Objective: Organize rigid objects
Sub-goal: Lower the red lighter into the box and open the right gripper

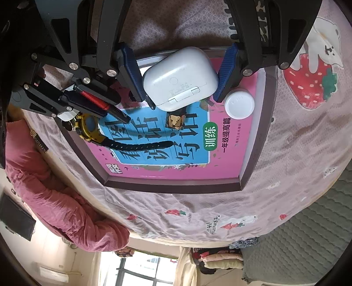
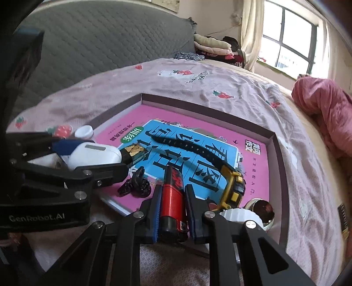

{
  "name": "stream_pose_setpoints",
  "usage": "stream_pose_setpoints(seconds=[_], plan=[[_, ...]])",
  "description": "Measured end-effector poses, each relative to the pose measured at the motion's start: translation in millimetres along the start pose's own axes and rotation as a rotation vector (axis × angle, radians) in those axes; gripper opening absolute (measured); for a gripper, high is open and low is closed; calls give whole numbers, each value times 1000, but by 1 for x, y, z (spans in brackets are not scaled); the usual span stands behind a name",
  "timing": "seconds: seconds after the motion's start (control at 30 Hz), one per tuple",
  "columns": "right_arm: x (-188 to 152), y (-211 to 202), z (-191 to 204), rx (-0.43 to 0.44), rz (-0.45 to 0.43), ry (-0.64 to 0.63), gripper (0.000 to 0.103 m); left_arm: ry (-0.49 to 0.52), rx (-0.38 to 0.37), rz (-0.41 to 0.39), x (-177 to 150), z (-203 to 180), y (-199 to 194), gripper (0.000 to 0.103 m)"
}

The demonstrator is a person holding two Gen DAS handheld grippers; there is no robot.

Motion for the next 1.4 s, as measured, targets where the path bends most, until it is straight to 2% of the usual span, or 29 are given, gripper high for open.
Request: stream_pose_setpoints(seconds=[0.43,0.57,0.73,1.23,1.33,1.4], plan=[[-2,-8,-11,83,-44,117,20,8,-5,8,0,-4,2,65],[-2,-14,-12,76,-64,107,23,10,-8,9,0,-7,1,65],[0,-33,-12,57,-125,89,40,12,-11,13,0,-11,1,65],[1,-57,-55,-7,-209,241,42,45,-2,19,0,-25,3,65],[0,-59,-62,-5,-217,273,49,48,3,19,0,-25,3,65],[0,-60,-66,-9,-222,289,49,50,7,20,0,-25,4,65]])
Point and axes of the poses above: each gripper's, at about its wrist camera, not at the fingertips, and y roughly the way its jaws point, z to its left, x to its top, the point moved 10 cm from there along y, roughly the way its jaws point, and after that the axes turned 6 degrees about x, right-handed, at the moved point
